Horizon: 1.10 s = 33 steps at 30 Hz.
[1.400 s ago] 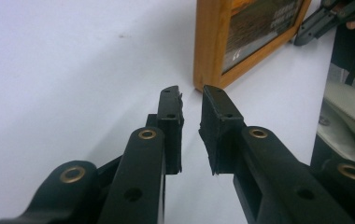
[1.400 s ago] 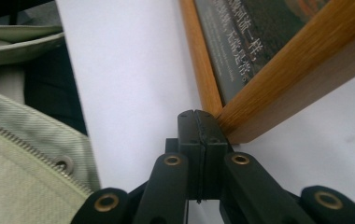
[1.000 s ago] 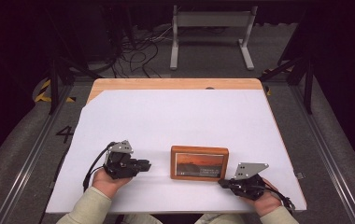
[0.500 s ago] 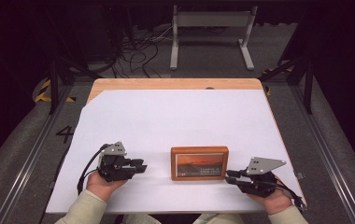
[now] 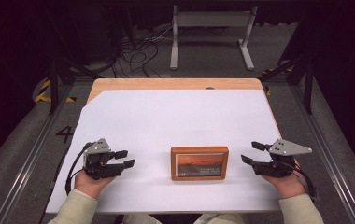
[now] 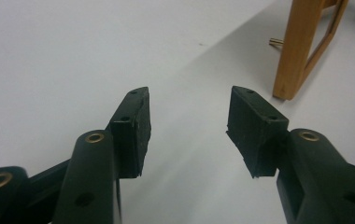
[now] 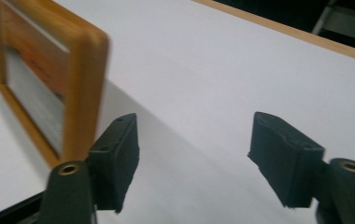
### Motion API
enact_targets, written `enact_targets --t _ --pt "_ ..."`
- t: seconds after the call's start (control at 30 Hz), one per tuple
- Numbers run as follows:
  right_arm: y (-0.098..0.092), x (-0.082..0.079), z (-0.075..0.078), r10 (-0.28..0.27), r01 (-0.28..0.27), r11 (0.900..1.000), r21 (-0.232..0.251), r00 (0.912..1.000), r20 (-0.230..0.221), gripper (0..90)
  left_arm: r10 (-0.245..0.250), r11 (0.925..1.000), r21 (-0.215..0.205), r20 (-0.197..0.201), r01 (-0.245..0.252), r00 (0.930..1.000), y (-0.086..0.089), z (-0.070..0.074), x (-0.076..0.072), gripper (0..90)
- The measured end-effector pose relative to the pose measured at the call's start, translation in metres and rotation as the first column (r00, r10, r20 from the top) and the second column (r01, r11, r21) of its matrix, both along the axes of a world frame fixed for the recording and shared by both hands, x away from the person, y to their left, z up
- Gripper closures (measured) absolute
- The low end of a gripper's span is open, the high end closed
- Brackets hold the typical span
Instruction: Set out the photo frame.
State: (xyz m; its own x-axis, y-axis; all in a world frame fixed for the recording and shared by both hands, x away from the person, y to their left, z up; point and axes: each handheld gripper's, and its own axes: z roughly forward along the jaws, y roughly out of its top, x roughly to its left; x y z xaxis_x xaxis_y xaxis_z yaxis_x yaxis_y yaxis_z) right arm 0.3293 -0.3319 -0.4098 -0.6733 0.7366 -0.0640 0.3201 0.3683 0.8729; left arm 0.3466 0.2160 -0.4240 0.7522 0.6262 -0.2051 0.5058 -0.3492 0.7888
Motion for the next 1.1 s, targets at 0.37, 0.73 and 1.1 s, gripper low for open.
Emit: enact_targets --t 0.37,0.73,1.1 --pt "-0.027 0.013 -0.018 -0.092 0.093 0.996 0.017 0.9949 -0.042 16.0 0.076 0.9970 -0.015 0.008 -0.076 0.9971 0.025 -0.016 0.014 43.4" --pt "-0.030 0.024 -0.040 -0.171 0.169 0.985 -0.024 0.9745 -0.145 8.0 0.102 0.9946 -0.016 -0.006 -0.102 0.9947 0.024 -0.027 0.016 42.5" --pt "-0.022 0.026 -0.045 -0.155 0.143 0.986 -0.081 0.9743 -0.164 7.6 0.100 0.9949 -0.009 -0.008 -0.100 0.9949 0.022 -0.029 0.016 41.4"
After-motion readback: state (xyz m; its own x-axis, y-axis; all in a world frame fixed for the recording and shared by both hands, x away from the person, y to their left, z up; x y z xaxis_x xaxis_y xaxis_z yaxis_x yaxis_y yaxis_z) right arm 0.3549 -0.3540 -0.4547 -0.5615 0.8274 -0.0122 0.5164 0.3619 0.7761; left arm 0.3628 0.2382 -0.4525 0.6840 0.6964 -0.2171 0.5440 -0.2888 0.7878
